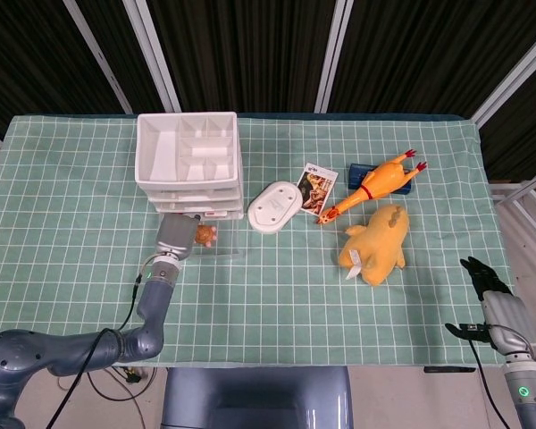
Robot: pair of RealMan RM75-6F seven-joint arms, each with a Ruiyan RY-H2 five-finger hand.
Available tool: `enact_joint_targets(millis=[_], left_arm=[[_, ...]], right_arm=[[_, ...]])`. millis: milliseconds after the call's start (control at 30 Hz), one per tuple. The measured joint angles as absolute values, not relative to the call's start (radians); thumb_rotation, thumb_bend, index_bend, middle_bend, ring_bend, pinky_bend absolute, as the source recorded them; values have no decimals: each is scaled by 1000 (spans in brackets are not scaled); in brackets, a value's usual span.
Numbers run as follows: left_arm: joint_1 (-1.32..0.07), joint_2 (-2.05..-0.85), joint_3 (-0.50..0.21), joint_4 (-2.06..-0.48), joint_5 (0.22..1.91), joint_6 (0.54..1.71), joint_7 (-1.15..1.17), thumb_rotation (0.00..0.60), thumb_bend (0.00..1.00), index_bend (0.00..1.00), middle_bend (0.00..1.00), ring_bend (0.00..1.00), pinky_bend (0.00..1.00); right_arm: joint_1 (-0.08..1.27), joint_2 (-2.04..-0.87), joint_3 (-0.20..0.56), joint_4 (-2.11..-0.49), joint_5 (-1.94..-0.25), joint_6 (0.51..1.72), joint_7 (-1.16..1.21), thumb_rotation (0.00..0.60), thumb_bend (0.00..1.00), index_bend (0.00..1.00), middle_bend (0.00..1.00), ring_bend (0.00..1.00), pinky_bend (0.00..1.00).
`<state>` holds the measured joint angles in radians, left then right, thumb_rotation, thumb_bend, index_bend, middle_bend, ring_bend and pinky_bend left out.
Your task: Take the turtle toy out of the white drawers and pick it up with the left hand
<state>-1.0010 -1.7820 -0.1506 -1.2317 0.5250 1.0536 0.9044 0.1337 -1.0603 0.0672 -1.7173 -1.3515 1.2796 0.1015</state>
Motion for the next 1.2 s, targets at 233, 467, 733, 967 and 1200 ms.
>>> enact_joint_targets(millis=[233, 467, 733, 967, 1200], left_arm=[[-1000, -1799, -160, -1210, 523, 1039, 915, 600, 313, 389, 1000, 1000, 1000], [-997, -1801, -173, -1210, 535, 1031, 906, 600, 312, 469, 1000, 1000, 1000], [-990, -1799, -181, -1213, 543, 1023, 900, 600, 324, 580, 1000, 1000, 1000], [-982, -1795, -184, -1218, 558, 1023, 889, 600, 351, 600, 1000, 1000, 1000], [-975, -1772, -194, -1259, 595, 1047, 871, 600, 370, 596, 1000, 1000, 1000]], right_arm=[[134, -1059, 68, -1719, -1349, 1278, 106, 600, 81, 0, 0, 0, 185], [134, -1059, 69, -1720, -1344, 1277, 107, 600, 83, 0, 0, 0, 186], [133, -1058, 70, -1723, -1342, 1277, 105, 600, 84, 0, 0, 0, 185], [134, -1058, 70, -1723, -1341, 1277, 107, 600, 86, 0, 0, 0, 186], [134, -1059, 70, -1722, -1343, 1278, 106, 600, 92, 0, 0, 0, 185]])
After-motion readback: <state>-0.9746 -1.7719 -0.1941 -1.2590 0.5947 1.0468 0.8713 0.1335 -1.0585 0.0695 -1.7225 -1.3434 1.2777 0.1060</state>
